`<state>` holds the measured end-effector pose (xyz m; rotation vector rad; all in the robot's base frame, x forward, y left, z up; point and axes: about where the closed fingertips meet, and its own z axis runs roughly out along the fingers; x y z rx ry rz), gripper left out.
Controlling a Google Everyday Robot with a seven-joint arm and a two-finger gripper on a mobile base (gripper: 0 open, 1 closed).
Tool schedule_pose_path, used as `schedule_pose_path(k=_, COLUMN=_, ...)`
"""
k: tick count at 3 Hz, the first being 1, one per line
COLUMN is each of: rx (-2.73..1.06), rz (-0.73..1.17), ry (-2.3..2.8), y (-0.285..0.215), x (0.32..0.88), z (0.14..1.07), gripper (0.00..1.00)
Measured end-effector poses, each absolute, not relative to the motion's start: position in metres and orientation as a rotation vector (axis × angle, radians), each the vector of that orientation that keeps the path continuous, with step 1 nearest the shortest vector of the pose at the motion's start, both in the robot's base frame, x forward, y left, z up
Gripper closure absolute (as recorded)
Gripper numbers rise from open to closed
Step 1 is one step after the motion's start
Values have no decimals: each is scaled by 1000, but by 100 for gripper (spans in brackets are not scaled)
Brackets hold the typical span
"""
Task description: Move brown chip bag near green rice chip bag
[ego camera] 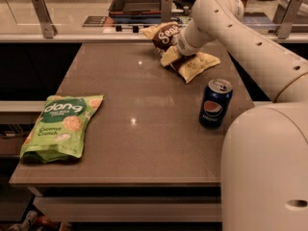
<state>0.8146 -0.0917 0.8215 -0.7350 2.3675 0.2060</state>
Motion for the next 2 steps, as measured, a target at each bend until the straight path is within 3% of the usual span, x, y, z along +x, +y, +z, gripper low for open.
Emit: schedule_pose_path(k=2, rx=-736, rz=207, ry=2369, y=-91, x=815, z=825, gripper=88)
